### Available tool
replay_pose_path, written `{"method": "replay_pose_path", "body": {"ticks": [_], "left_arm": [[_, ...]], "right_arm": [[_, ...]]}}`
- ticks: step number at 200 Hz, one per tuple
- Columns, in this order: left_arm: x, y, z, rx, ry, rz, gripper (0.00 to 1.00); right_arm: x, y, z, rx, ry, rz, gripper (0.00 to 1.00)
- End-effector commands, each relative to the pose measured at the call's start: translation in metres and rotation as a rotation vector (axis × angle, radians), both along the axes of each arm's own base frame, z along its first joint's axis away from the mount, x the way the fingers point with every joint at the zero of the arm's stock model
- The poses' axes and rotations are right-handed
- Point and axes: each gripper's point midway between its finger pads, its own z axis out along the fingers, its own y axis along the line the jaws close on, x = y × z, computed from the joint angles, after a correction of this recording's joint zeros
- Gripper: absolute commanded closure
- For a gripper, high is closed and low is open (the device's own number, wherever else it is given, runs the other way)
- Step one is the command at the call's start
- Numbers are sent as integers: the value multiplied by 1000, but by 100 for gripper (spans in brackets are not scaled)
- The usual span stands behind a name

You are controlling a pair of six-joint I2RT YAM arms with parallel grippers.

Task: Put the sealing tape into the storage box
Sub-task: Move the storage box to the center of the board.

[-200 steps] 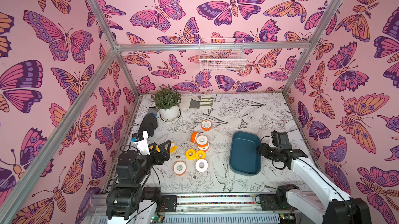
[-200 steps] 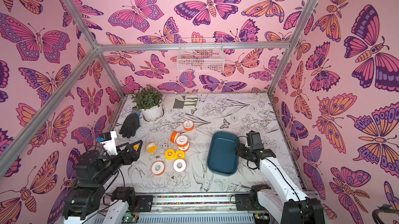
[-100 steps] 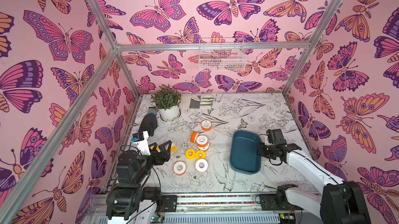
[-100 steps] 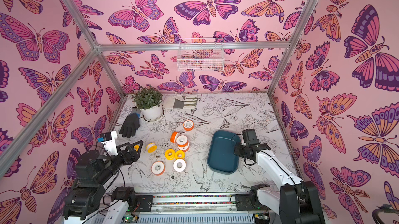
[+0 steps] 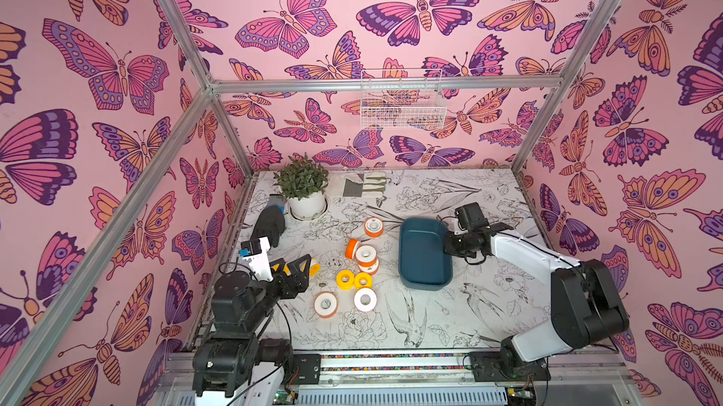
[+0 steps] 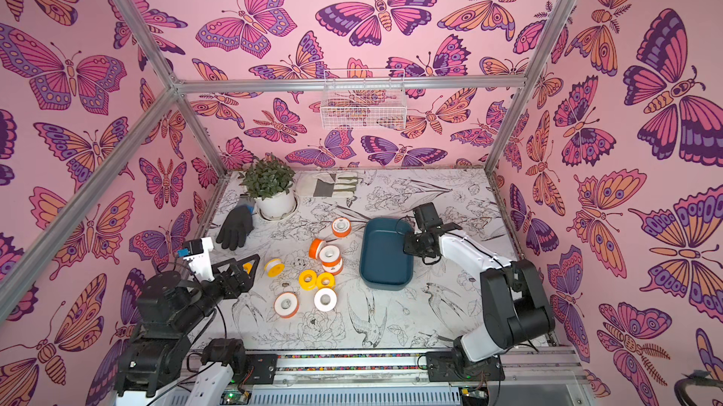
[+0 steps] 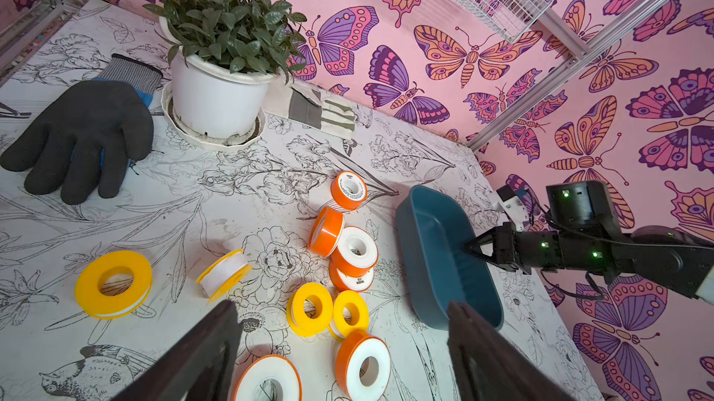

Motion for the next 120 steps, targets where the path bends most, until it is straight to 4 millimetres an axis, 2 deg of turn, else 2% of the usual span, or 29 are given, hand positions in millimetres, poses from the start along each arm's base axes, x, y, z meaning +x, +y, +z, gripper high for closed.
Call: {"method": "replay_pose_path", "body": {"ticks": [1,43,82,97,120], "left_arm": [[2,-2,-6,13,15,-19,12],[2,-2,-6,13,16,-20,12],[2,-2,-7,13,18,-22,12],[2,-2,-7,13,18,-22,12],[3,-3,-7,13,21,-23,12]], "right_arm": [[-1,11,-3,-22,25,69,100],[-6,16,-17,-60,71,117,100],[-6,16,-11,-61,57,115,98],[-6,15,-7,-61,49,114,95],[-7,13,0,-61,29,109,79]]}}
